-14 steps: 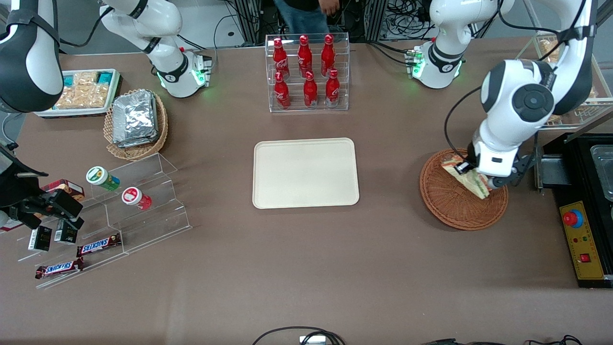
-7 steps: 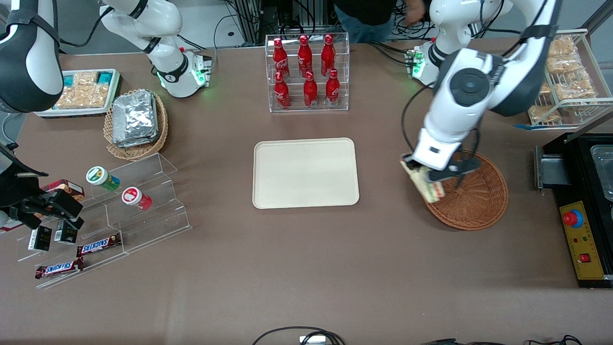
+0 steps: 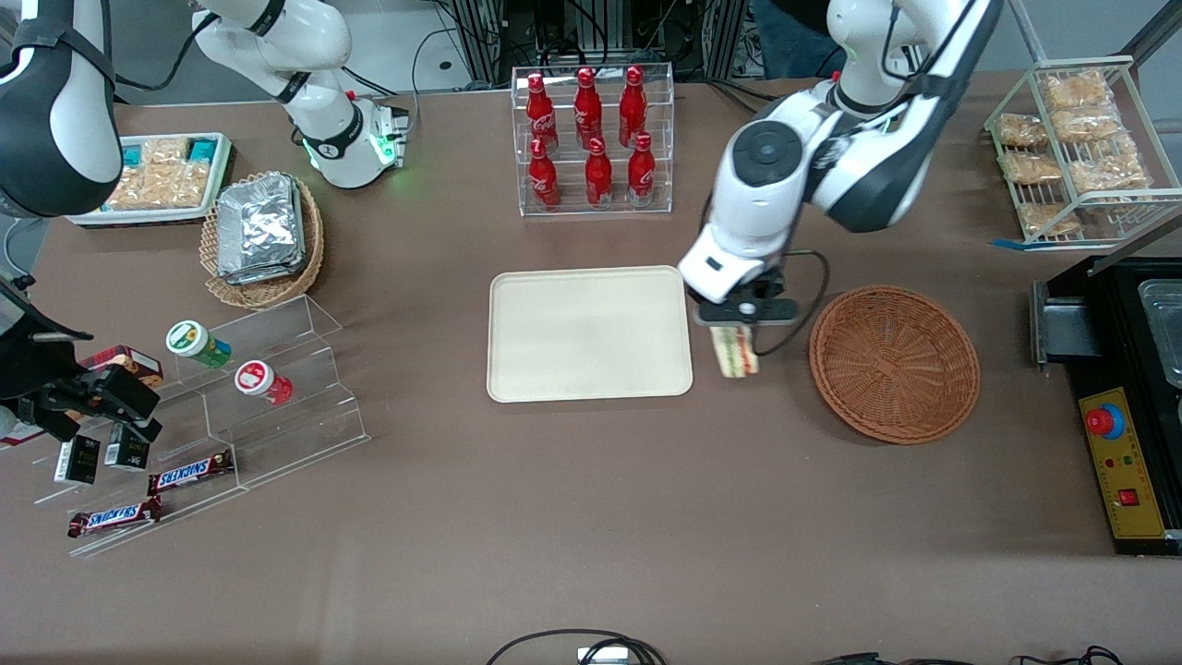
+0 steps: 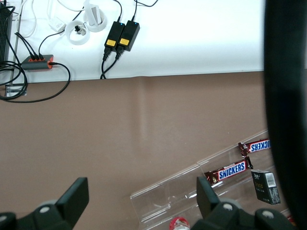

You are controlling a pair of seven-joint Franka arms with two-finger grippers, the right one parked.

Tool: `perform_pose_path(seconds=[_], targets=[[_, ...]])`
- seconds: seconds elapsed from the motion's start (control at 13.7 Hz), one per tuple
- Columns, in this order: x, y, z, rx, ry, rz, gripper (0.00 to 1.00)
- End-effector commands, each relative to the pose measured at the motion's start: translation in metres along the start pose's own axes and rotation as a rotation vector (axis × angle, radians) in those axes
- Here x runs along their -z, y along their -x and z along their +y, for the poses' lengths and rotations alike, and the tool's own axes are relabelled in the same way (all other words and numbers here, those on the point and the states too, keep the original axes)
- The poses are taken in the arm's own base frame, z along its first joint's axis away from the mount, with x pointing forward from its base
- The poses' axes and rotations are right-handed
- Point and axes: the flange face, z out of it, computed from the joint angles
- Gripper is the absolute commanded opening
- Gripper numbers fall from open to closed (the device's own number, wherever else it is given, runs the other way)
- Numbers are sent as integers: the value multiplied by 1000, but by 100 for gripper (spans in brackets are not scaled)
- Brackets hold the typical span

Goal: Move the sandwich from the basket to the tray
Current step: 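Lift the sandwich and carry it toward the cream tray, then lower the sandwich onto the tray and open the left gripper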

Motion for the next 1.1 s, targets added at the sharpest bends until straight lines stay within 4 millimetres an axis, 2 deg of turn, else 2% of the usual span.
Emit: perform_pose_path(seconds=[0.0,0.15,0.37,0.51,0.66,0.8,0.95,1.02], targets=[[-28,7,39,-91,15,-8,0],[-46,22,65,-143,30,-26,0],[-76,34,89,-165,39,-30,0],[-101,37,96,-171,42,-47,0],[-120,50,110,-189,29,-50,0],[-142,55,113,-211,3,-52,0],[-155,57,114,-194,7,-54,0],[-160,58,114,-196,4,-61,5]])
